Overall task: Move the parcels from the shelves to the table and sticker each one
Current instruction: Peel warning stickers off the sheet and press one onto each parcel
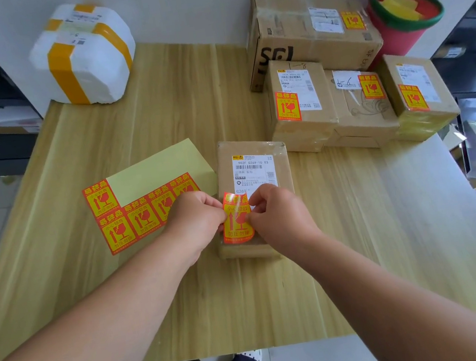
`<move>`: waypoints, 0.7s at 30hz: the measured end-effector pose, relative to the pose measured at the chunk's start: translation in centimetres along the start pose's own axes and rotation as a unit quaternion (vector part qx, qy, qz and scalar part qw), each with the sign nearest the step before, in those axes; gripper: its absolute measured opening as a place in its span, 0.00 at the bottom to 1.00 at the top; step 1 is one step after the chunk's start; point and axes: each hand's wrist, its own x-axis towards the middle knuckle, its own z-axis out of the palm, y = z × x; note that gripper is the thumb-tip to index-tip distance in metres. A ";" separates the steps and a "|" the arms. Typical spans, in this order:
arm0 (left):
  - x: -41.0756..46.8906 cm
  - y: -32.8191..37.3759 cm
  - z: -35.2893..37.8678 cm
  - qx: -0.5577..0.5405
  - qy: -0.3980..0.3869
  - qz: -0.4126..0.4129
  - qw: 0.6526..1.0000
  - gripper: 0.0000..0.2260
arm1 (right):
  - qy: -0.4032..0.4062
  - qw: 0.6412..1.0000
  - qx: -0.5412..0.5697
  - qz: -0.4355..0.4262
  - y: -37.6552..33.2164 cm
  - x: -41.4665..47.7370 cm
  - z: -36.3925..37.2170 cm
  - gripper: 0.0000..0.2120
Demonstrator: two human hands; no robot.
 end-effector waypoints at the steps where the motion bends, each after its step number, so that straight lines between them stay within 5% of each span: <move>1: 0.0 0.0 0.0 0.001 0.001 0.003 1.000 0.07 | -0.001 1.000 -0.001 0.001 0.0 0.0 0.0 0.08; 16: 0.2 -1.1 -0.3 0.139 0.035 0.082 0.986 0.08 | 0.016 0.997 -0.076 -0.009 -0.4 -0.8 0.0 0.14; 19: -0.6 -1.5 -0.7 0.239 0.085 0.242 0.936 0.06 | 0.057 0.988 -0.113 -0.083 0.2 -1.2 -0.4 0.14; 21: -0.6 -1.9 -0.9 0.316 0.115 0.386 0.859 0.07 | 0.107 0.964 -0.148 -0.192 0.8 -1.3 -0.3 0.10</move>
